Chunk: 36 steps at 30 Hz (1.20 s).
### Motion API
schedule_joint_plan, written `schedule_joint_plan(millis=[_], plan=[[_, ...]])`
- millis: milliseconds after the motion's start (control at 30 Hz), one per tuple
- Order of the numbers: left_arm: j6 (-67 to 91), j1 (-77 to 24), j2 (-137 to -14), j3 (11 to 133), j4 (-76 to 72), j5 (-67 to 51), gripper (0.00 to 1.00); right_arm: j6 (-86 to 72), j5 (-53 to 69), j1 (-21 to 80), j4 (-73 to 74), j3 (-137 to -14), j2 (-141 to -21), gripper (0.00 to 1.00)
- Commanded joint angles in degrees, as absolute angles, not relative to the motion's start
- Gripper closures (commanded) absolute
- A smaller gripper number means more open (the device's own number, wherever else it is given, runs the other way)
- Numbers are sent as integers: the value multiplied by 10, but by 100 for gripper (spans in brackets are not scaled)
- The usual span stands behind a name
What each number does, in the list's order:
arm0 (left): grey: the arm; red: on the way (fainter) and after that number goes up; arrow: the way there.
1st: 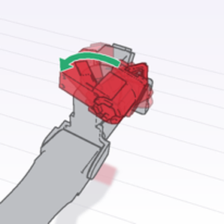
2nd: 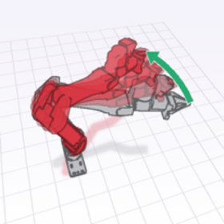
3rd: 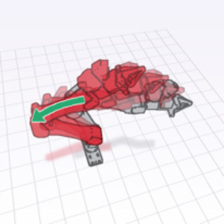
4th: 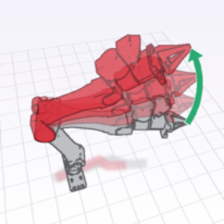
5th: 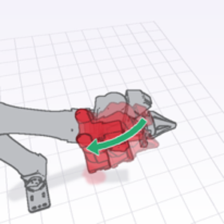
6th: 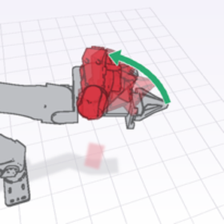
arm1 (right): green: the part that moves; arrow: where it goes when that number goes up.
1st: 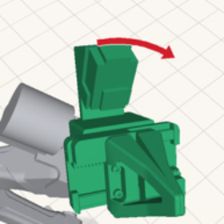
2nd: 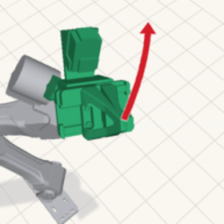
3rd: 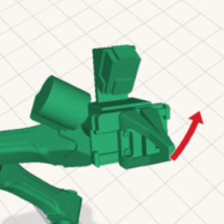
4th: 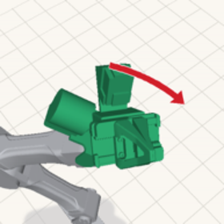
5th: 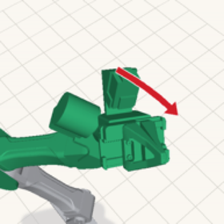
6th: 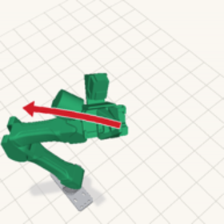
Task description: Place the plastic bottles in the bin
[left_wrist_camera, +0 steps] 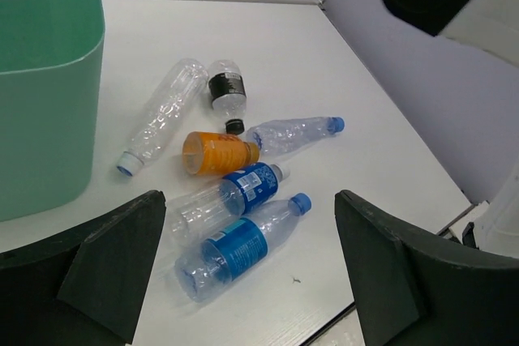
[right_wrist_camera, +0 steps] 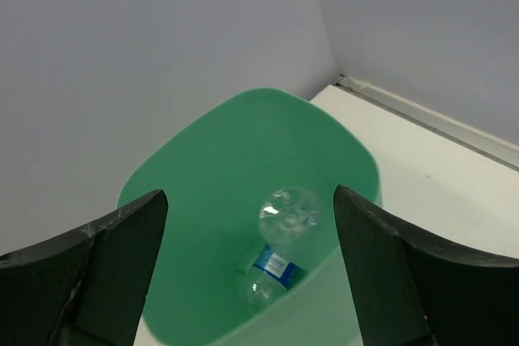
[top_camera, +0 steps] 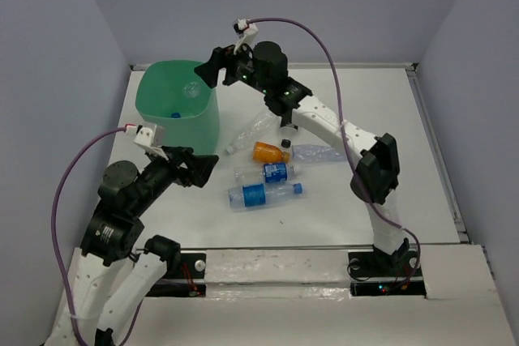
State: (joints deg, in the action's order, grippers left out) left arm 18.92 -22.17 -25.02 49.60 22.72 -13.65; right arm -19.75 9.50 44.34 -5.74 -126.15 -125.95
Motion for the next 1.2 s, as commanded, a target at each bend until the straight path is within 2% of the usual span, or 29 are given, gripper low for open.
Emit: schedule_joint_plan(millis=[0, 100, 133, 233, 333, 367, 467, 733, 1000, 1167], plan=[[204, -226, -307, 482, 157, -188, 6, -163, 51, 432, -80, -1127, -1081, 15], [227, -230, -351, 475, 124, -184, 9, -216, 35, 398, -87, -953, -976, 29], [235, -233, -364, 473, 117, -178, 9, -231, 33, 377, -103, -855, -950, 31], [275, -270, -408, 452, 71, -139, 10, -283, 23, 339, -112, -720, -861, 41], [294, -334, -479, 445, 32, -45, 10, -315, 26, 275, -118, -542, -786, 49], [294, -351, -479, 450, 24, -22, 10, -318, 26, 275, -118, -515, -770, 50], [282, -414, -588, 483, 4, 47, 10, -326, 4, 256, -116, -425, -698, 50], [246, -457, -836, 640, -28, 131, 10, -327, -99, 256, -46, -308, -514, 53], [194, -459, -1082, 889, 62, 179, 12, -337, -56, 256, -2, -252, -399, 52], [164, -458, -1160, 1009, 95, 207, 12, -342, -16, 256, -2, -237, -378, 52]])
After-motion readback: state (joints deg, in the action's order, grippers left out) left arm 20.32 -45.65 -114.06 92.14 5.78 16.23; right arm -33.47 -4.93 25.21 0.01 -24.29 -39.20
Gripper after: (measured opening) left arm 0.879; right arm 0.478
